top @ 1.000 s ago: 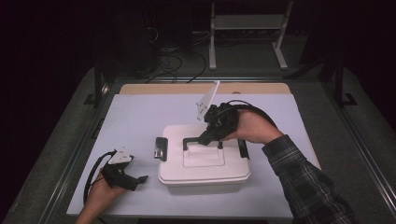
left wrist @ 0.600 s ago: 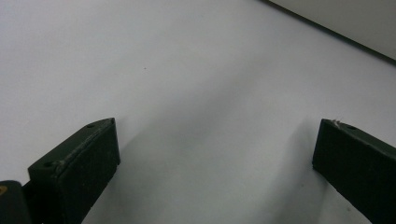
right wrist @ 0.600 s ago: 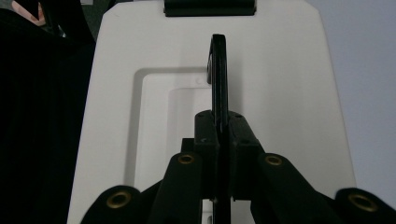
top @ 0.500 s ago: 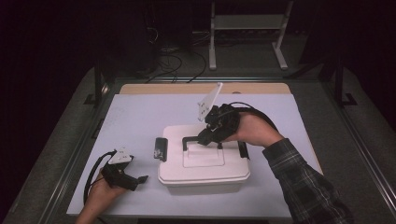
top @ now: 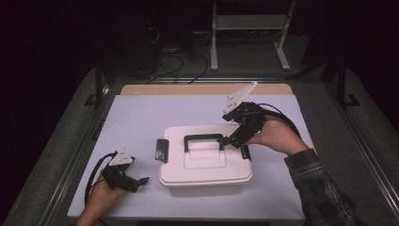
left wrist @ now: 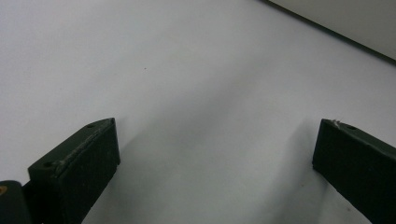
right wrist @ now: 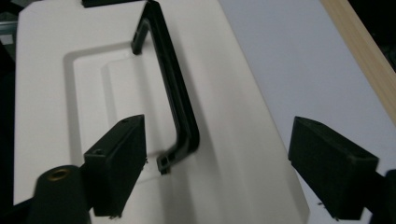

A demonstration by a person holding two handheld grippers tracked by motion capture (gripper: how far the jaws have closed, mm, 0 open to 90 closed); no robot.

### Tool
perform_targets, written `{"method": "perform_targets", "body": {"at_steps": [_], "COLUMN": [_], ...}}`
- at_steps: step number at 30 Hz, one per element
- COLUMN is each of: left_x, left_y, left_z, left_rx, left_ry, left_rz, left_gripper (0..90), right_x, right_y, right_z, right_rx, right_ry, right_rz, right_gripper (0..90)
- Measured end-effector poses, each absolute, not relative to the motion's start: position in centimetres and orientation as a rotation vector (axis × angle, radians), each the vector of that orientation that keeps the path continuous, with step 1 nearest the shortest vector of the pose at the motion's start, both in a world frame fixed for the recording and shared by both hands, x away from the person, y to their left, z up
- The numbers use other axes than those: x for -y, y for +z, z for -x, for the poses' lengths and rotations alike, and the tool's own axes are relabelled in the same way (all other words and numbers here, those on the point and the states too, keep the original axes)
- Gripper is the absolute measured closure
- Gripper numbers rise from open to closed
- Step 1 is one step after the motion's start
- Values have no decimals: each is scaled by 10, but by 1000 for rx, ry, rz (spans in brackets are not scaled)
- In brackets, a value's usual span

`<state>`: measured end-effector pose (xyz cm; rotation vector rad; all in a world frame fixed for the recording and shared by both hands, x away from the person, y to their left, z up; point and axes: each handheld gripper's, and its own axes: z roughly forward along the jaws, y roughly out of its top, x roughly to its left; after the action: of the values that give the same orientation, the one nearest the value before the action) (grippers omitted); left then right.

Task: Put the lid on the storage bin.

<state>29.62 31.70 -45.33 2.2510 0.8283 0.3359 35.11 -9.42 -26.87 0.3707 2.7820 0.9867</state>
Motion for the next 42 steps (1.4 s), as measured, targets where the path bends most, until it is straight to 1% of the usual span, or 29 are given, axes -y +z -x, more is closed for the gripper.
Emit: {"method": "perform_targets", "body": {"at_steps": [3,12,16,21,34,42], "left_x": [-317,-317,-317,-317,-317,-317], "left_y": [-453,-453,-453,-453,-453,-453], "left_z": [-296,-296,-296,-296,-296,-296], "left_rx": [-828,-828,-828,-828,-829,-829], "left_ry": [336,337,337,337,338,338], "left_rz": [-2251,-2251,-2251,-2251,-2250,-2250], "left_gripper": [0,0,0,0,0,0], "right_x": [110,152,166,182,212,218], "right_y": [-270,-280,-286,-295,-338,-370], "right_z": [-350,-344,-339,-334,-324,-317], "right_rx": [-2748,-2651,-2632,-2583,-2410,-2371], "right_ry": [988,1004,1001,1013,1083,1076], "right_rz": [-432,-611,-671,-762,-997,-1096], "right_gripper": [139,117,96,94,84,84]}}
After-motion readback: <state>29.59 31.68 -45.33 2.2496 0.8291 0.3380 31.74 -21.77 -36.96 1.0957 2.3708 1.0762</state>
